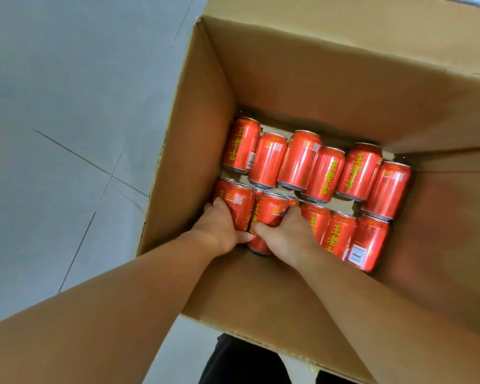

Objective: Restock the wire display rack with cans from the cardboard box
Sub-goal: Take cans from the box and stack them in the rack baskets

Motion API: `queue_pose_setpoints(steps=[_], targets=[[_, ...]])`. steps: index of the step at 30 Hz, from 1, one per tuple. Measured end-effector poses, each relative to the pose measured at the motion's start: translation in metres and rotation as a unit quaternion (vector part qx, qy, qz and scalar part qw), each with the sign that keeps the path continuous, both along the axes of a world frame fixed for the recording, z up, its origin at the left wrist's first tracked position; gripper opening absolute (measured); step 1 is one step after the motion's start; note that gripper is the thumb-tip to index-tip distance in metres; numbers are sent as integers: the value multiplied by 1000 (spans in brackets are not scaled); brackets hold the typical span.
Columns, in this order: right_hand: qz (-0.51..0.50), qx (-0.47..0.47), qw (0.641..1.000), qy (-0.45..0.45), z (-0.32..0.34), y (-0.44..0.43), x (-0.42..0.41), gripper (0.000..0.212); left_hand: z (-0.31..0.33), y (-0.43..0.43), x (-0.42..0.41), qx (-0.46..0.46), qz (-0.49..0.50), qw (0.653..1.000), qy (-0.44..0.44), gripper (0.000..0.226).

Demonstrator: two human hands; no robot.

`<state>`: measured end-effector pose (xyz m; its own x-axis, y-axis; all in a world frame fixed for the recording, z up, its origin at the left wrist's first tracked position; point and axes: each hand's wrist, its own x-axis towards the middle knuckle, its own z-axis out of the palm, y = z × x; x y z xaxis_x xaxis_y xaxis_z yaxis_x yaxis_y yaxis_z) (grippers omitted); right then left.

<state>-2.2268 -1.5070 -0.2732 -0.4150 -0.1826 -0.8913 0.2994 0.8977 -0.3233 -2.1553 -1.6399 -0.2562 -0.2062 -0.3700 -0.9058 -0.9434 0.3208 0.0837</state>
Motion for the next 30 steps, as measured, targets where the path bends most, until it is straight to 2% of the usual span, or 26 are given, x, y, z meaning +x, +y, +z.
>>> queue_pose_setpoints(steps=[5, 9, 14, 23, 26, 30], targets=[[-57, -24, 998, 1, -7, -1, -3, 84, -5, -9, 2, 19, 28, 999, 22, 94], [-58, -44, 997, 12, 9, 14, -17, 67, 6, -8, 1, 48, 81, 995, 37, 70], [-126, -99, 987, -12, 63, 47, -45, 51, 57, -9, -2, 122, 140, 981, 55, 71], [-237, -196, 950, -46, 254, 69, -106, 67, 248, -14, -51, 222, 116, 957, 145, 77], [-241, -233, 942, -32, 335, 71, -127, 50, 325, -20, -74, 242, 119, 945, 185, 67], [-274, -288, 917, -33, 451, 73, -147, 46, 437, -25, -99, 265, 103, 925, 254, 54]])
